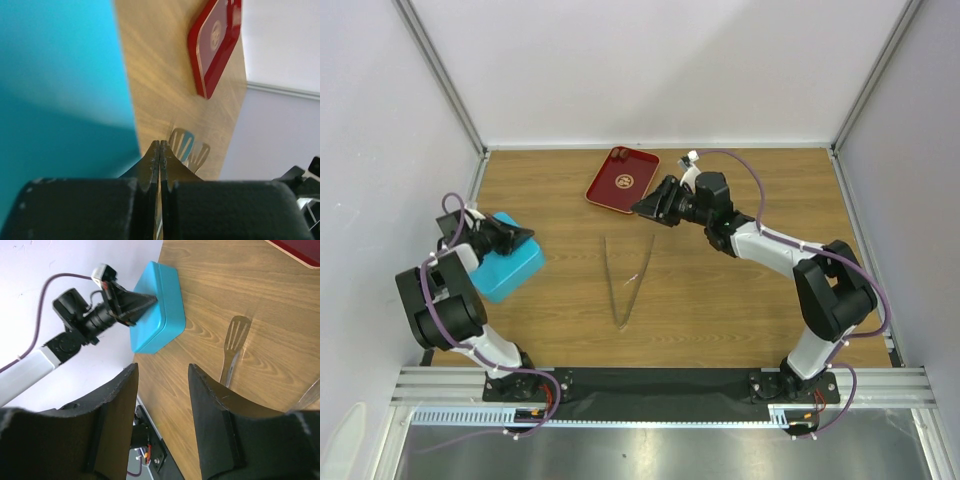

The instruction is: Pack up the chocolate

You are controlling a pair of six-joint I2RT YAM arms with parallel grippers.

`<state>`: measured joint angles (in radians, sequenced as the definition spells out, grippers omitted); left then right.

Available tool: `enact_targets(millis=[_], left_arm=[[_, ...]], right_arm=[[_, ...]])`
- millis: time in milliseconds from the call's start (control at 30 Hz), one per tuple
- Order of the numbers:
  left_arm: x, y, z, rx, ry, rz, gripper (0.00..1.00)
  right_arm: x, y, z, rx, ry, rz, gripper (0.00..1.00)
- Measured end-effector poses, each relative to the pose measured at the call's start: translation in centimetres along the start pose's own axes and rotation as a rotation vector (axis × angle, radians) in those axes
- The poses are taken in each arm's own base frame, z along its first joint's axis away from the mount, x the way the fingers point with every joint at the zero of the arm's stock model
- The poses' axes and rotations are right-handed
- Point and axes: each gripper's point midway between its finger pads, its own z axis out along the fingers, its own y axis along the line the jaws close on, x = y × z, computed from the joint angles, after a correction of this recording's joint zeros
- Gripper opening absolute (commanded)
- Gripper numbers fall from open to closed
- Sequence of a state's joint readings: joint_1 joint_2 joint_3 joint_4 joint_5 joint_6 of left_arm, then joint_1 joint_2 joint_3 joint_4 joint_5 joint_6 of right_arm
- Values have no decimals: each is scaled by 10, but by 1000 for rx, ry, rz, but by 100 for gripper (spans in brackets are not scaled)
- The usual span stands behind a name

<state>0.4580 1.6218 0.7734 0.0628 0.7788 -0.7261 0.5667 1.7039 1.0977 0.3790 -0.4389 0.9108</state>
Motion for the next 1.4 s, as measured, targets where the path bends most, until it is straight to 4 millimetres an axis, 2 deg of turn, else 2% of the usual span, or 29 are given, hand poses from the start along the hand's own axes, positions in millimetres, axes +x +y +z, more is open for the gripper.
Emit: enact_targets(millis=[200,333,467,500,767,1067,1167,1400], left_arm=[[-37,-27,-5,12,-88,66,0],[-49,-23,1,-6,-113,71,0],[-46,8,17,-68,-86,8,0],[-44,9,19,-58,-74,2,0],[-49,6,19,-67,-77,21,0],[-75,6,9,-39,-148,43,0],[-69,12,15,-22,-130,20,0],[-64,9,21,-22,-104,27,0]], right_arm=[[-7,-1,-4,6,-18,-13,50],[-15,-7,-7,17,-34,-9,50],[-23,-13,-10,26,-49,-13,50],[-26,-14,-11,28,-53,-14,50],[-34,-21,-15,41,-66,-12,49],[-26,-19,-12,40,-49,-34,48],[-26,-20,-12,41,-47,-39,47],[-28,-22,-13,47,-52,-39,47]])
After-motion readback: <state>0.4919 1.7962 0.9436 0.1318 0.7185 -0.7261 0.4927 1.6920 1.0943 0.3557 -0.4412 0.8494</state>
